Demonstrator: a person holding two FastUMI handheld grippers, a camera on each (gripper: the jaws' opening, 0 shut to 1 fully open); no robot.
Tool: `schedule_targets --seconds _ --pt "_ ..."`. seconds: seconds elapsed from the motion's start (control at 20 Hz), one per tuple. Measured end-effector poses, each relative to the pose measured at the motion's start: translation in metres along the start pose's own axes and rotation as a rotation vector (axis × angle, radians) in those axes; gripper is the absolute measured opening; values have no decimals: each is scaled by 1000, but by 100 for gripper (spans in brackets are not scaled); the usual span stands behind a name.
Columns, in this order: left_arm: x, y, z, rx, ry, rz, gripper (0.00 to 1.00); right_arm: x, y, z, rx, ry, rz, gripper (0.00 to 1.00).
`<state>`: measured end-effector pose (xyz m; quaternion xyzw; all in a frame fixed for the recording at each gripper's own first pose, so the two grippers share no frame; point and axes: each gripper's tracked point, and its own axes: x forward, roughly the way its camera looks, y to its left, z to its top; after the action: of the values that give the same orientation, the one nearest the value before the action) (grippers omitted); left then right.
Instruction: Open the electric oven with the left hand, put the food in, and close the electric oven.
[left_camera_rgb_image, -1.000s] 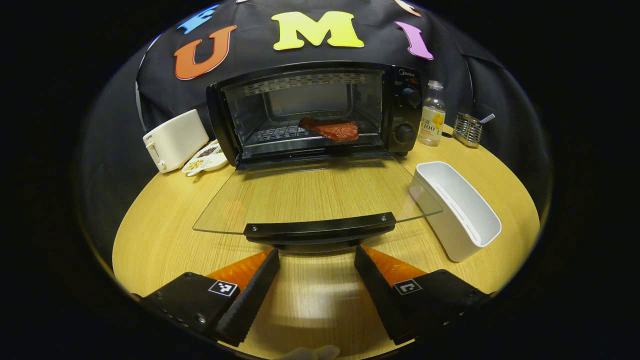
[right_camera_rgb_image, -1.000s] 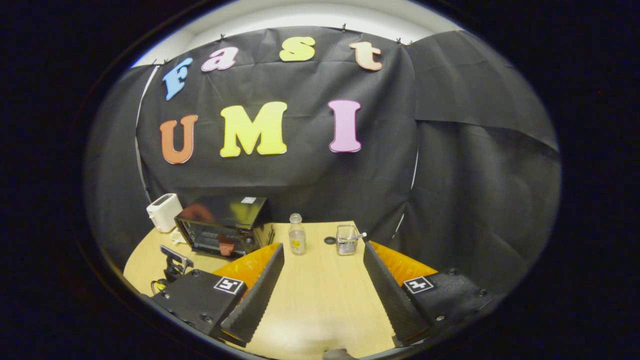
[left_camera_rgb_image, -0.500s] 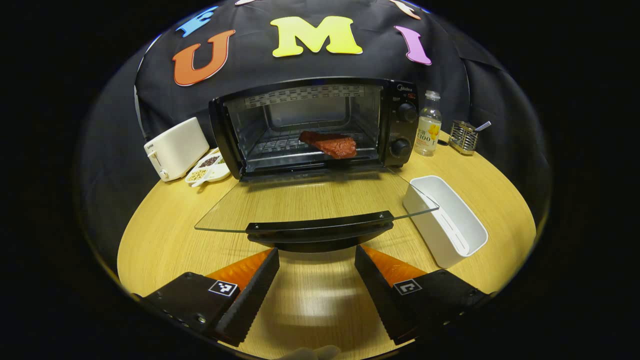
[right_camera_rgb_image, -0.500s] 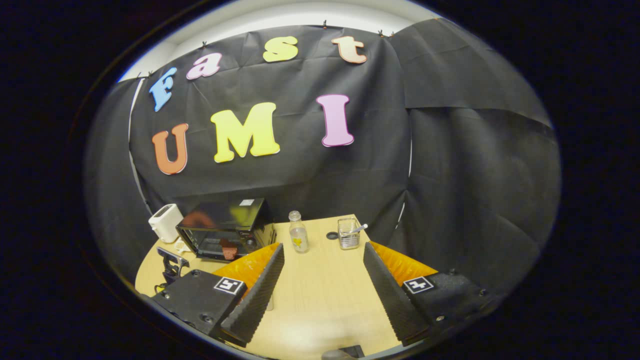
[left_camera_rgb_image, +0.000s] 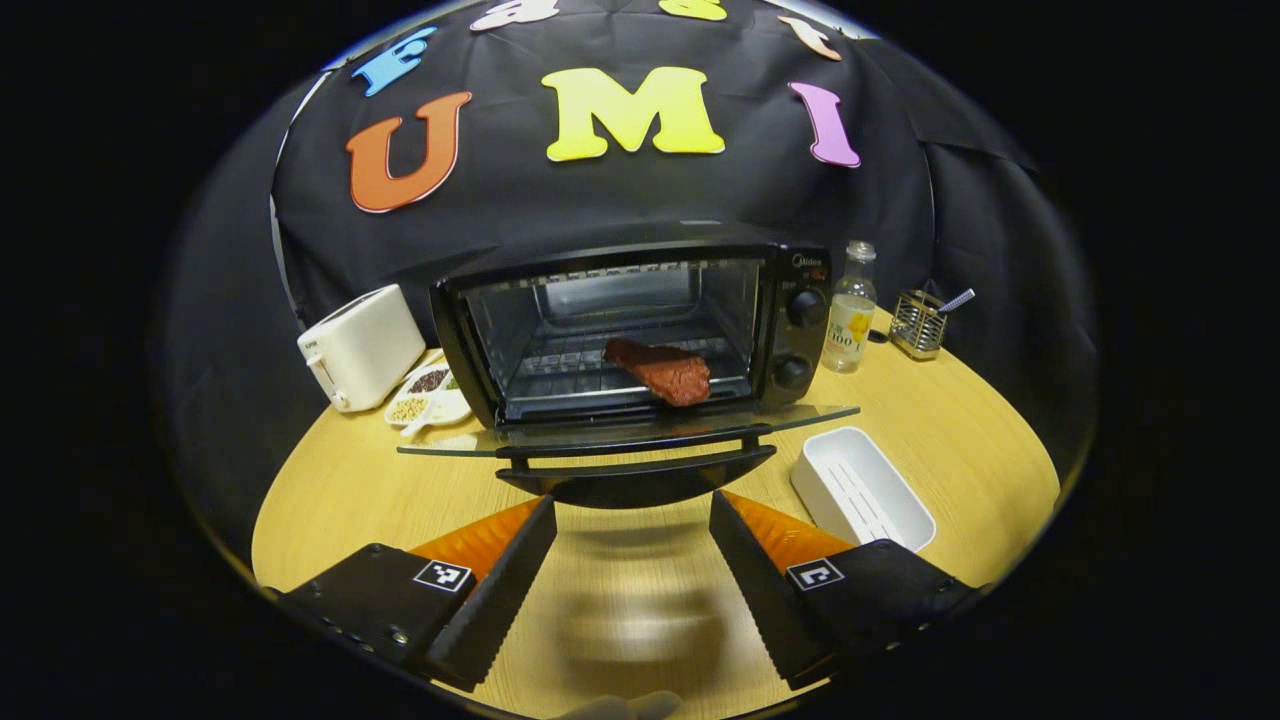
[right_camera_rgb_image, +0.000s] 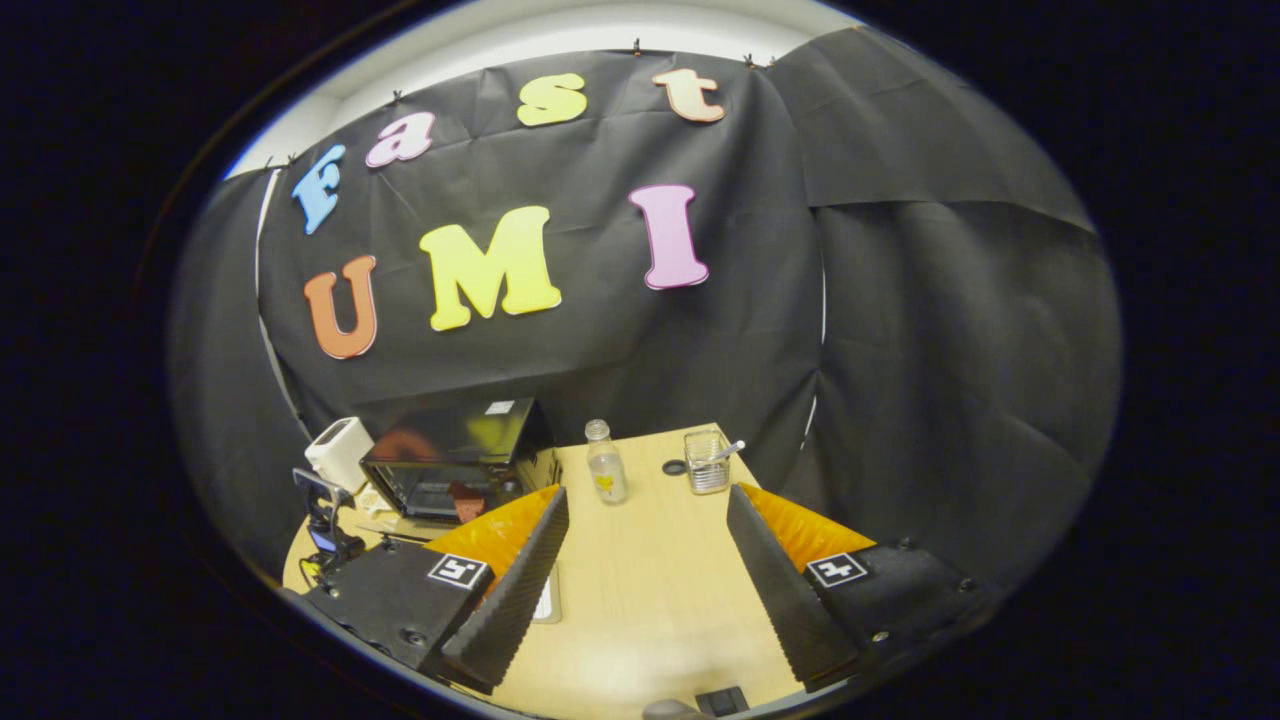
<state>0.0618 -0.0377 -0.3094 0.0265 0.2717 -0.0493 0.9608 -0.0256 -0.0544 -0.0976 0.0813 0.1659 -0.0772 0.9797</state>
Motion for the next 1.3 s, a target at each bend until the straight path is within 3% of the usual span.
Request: schedule_targets --seconds 0.5,0.95,1.3 --pt "19 10 61 18 -81 8 98 -4 -10 2 24 -12 -25 100" --pt "26 14 90 -50 -104 5 97 -6 -3 1 -8 -21 -24 100" --pt "-24 36 77 -86 -130 29 96 23 41 -31 -61 25 79 100"
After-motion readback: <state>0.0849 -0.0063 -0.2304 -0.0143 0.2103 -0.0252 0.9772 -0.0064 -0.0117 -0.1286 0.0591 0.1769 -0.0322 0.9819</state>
